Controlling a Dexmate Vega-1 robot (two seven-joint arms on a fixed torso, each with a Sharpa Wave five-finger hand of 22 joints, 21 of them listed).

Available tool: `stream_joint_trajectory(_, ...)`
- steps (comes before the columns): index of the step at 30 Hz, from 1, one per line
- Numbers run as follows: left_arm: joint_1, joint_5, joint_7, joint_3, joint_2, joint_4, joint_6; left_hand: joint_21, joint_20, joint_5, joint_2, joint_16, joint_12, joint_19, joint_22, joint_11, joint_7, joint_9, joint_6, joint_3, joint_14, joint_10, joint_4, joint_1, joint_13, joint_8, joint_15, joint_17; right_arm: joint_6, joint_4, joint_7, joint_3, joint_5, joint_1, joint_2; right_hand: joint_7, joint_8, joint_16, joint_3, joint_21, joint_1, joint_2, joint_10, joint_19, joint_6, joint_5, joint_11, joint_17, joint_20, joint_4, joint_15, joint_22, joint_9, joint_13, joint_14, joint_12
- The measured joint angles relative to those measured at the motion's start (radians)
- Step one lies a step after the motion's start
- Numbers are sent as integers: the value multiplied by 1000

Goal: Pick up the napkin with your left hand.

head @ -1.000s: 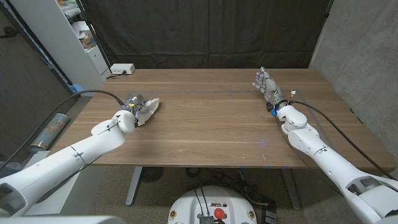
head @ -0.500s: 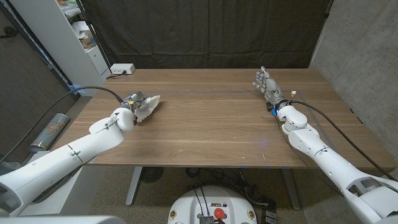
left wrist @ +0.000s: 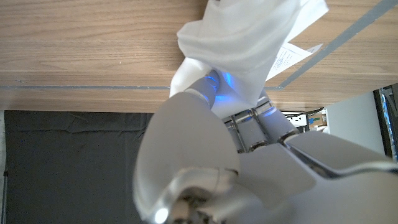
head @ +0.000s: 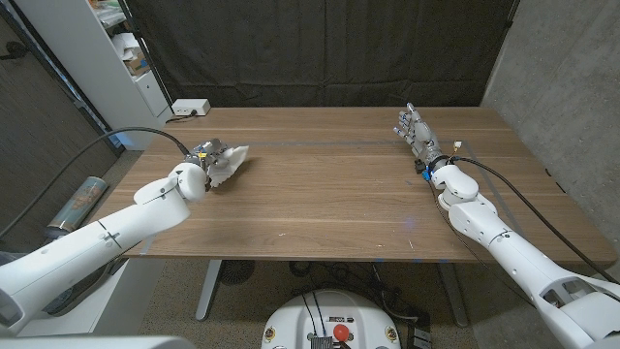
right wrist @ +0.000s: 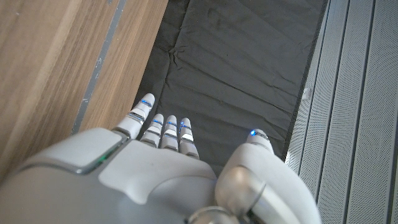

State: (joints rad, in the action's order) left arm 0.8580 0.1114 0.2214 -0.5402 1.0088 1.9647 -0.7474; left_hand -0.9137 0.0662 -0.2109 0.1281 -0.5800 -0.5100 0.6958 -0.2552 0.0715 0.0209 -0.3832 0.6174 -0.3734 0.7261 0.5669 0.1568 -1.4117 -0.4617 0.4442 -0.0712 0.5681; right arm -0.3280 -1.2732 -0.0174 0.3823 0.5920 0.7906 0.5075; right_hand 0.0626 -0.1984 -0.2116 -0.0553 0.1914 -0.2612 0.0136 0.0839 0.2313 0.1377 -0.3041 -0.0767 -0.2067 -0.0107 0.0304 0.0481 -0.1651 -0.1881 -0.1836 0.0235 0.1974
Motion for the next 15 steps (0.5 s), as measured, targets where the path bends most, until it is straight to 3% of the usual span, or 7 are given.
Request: stream_joint_trajectory(15,-21,20,-38,-1,30,42,-30,-13,0,0,0,16,5,-22,9,-5,6,-5,-8,-3,0,-5,-2,11,-9,-4,0,1,-8,0,2,-4,0,1,-3,0,0,0,1,0,-5,5,0,0,0,0,0,0,0,1,0,0,0,0,0,0)
